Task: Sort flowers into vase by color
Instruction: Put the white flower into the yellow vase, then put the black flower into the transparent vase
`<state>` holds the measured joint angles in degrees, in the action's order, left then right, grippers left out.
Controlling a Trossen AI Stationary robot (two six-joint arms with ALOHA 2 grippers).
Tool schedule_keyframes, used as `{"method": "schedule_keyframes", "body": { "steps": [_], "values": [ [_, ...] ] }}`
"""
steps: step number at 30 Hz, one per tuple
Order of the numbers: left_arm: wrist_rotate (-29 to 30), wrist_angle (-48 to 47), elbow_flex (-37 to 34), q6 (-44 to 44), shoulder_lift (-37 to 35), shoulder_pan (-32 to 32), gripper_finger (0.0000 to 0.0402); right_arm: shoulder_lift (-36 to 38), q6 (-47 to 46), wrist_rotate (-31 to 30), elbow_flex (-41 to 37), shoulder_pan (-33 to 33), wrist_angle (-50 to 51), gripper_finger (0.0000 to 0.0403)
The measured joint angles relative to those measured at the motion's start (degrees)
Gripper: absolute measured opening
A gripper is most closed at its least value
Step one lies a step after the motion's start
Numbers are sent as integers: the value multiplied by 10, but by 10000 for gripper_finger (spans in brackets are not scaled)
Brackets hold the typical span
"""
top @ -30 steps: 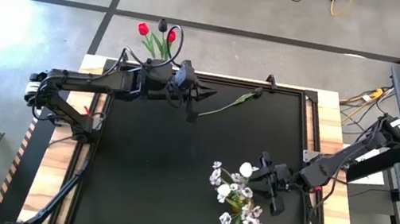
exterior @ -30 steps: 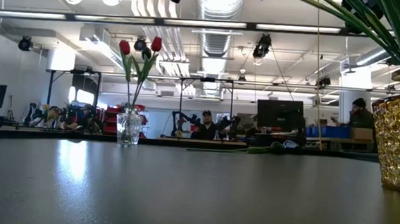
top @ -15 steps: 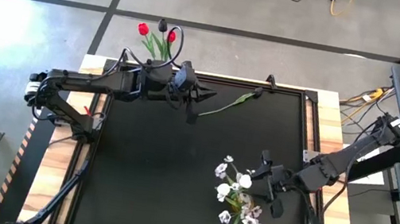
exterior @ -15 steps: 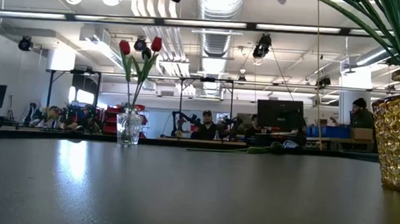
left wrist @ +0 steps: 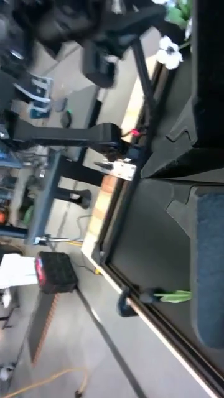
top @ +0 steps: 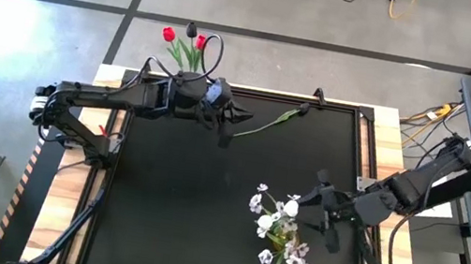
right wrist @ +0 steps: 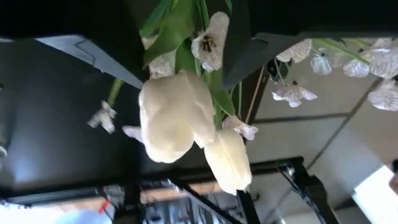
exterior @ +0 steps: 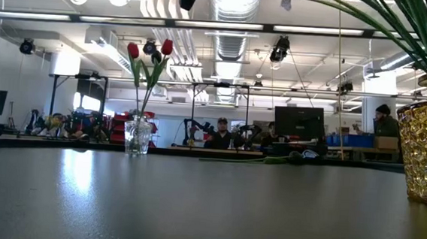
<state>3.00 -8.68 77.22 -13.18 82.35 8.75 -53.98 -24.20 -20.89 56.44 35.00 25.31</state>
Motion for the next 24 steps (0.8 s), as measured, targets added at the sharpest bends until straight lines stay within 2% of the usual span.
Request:
{"method": "schedule_keyframes", "body": {
  "steps": [7, 13, 16, 18, 24],
  "values": [
    [-9, -92, 68, 9, 24, 8, 0, -40, -16, 3, 119, 0, 134, 256],
    [-50, -174, 174, 30, 113, 13, 0, -54, -17, -3, 206, -1, 231, 262],
    [-55, -238, 250, 55, 186, 20, 0, -54, -22, -16, 249, -2, 281, 235],
    [-60, -281, 302, 66, 235, 27, 0, -53, -22, -24, 271, -2, 315, 204],
    [-88, -367, 427, 114, 366, 53, 0, -26, -39, -74, 298, -4, 404, 67]
  ]
}}
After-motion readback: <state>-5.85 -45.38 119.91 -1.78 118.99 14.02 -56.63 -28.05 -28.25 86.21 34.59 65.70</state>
